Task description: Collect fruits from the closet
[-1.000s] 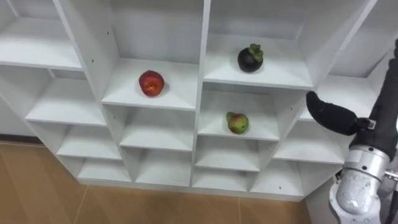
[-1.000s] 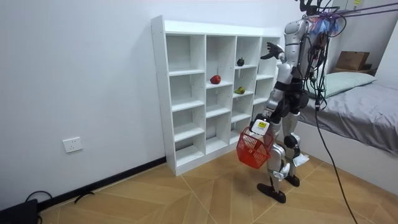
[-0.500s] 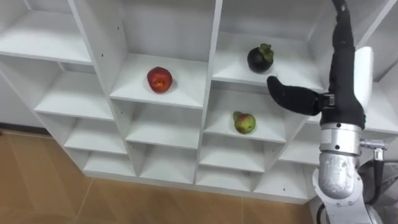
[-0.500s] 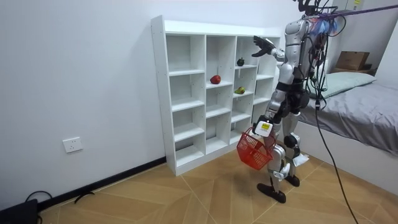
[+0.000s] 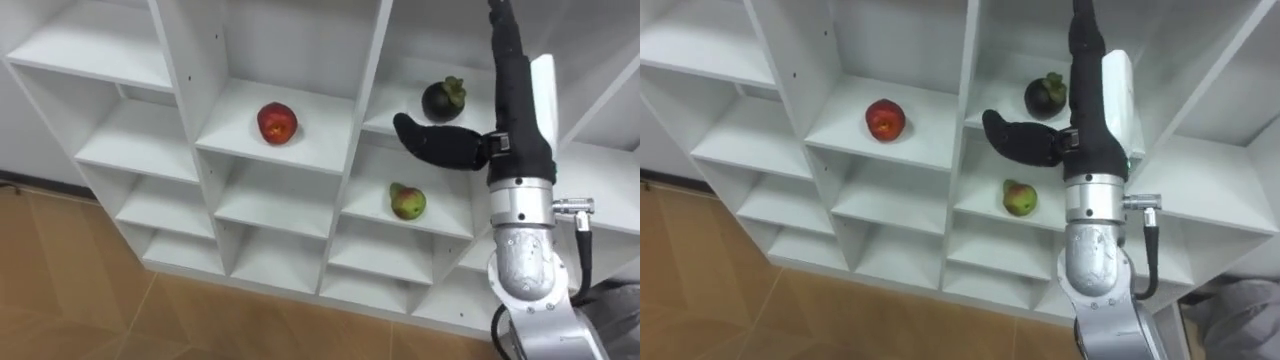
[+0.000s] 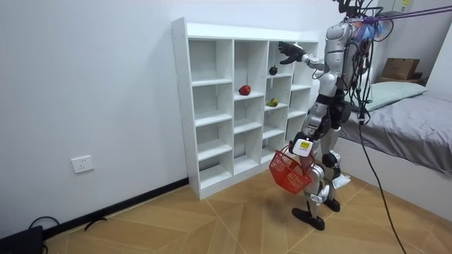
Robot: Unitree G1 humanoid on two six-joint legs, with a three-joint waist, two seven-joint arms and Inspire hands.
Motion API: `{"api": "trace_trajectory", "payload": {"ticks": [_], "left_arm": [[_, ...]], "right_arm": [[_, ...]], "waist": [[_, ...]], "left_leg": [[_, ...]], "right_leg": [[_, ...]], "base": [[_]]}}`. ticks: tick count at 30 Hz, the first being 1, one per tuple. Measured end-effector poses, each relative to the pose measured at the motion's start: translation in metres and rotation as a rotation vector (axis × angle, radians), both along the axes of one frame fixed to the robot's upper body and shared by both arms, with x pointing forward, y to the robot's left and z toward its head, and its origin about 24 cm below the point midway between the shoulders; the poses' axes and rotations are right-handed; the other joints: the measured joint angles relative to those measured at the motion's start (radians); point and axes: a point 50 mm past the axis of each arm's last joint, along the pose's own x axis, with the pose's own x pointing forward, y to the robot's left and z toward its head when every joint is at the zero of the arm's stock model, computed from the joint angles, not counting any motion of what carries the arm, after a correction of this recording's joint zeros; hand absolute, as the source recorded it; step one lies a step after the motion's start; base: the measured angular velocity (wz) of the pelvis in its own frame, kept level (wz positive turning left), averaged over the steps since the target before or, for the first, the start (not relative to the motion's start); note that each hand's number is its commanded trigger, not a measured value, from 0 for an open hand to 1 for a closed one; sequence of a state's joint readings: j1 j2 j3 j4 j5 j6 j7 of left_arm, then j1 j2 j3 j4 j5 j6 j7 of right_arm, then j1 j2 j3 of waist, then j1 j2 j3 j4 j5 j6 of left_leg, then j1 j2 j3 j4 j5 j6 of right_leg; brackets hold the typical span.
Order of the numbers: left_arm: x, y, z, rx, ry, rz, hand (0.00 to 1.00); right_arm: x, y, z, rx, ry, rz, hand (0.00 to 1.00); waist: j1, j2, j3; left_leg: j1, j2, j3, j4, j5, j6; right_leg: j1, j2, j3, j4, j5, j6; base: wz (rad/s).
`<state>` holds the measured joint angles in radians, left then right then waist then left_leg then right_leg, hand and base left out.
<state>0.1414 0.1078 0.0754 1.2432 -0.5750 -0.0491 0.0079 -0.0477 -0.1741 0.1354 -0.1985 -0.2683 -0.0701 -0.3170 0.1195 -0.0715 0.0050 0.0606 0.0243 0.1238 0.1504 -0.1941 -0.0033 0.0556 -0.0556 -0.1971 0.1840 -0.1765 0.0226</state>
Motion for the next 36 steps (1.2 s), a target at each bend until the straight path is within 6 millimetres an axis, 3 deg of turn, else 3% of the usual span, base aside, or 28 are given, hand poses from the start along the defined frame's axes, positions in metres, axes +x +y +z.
{"api": "trace_trajectory", "payload": {"ticks": [5,10,18,24,36], "left_arm": [[-0.001,0.001,0.0,0.005,0.003,-0.001,1.0],[-0.001,0.0,0.0,0.009,0.006,0.001,1.0],[-0.002,0.001,0.0,0.022,0.012,0.006,1.0],[-0.004,0.003,0.001,0.027,0.012,-0.019,1.0],[-0.002,0.002,0.002,0.029,0.001,-0.032,1.0]], "right_arm": [[0.007,-0.004,-0.003,0.089,0.036,0.019,0.0],[0.009,-0.01,-0.01,0.171,0.078,0.017,0.0],[0.018,-0.035,-0.028,0.239,0.171,-0.084,0.0],[0.025,-0.05,-0.028,0.301,0.165,-0.159,0.0],[0.03,-0.058,-0.035,0.341,0.19,-0.216,0.0]], "waist": [[-0.007,0.003,0.005],[-0.006,0.002,0.0046],[-0.012,-0.009,0.0051],[-0.016,-0.014,0.0049],[-0.016,-0.013,0.0063]], "left_leg": [[0.001,-0.001,-0.018,0.006,0.0,0.0],[-0.004,-0.001,-0.024,0.011,0.0,0.0],[-0.015,-0.004,-0.045,0.02,0.001,0.001],[-0.016,-0.005,-0.045,0.022,0.001,0.001],[-0.018,-0.005,-0.048,0.027,0.001,0.001]], "right_leg": [[0.01,-0.001,-0.012,-0.001,0.001,-0.001],[0.012,-0.003,-0.026,0.0,0.0,-0.001],[0.015,-0.007,-0.052,0.0,0.0,-0.001],[0.017,-0.007,-0.053,0.001,0.0,-0.001],[0.021,-0.007,-0.054,0.001,0.0,-0.001]], "base": [[0.07],[0.07],[0.08],[0.0],[0.0]]}}
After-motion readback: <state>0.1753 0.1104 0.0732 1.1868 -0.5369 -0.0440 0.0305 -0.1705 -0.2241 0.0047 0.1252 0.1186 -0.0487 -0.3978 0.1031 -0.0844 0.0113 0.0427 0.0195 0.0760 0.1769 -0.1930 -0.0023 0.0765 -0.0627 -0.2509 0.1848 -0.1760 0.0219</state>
